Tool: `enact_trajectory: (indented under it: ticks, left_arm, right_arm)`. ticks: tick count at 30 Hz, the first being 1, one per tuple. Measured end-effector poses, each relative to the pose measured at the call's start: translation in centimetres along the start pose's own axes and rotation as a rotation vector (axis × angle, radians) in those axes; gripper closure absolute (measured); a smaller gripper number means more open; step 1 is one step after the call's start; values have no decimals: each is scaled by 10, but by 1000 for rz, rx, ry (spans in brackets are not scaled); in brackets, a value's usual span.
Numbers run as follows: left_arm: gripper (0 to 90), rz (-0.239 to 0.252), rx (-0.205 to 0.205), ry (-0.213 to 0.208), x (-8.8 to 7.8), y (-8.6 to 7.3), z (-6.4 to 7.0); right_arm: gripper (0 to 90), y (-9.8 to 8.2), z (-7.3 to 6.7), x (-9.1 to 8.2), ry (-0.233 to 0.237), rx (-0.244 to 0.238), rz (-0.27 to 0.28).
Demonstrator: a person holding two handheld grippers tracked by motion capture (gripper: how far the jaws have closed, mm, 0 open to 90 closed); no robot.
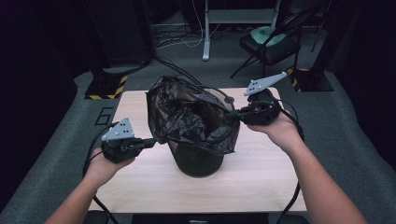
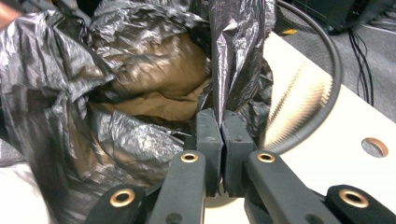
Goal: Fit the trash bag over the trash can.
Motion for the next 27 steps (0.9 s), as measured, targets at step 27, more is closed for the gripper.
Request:
enact_trajectory:
  ticks: [27]
  left_arm:
    - [900, -62, -163, 34, 42, -28, -66]
  right_arm:
    - [871, -55, 16, 16, -41, 61, -69]
Point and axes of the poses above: each handheld gripper's, and its own axes: x roughly forward along the jaws, y roughly out of its top, z roughly to its right, the point moved 2 cm from there along x, roughly forward along the jaws, and after that the axes turned 13 degrees about -y, right-handed, at the moved point
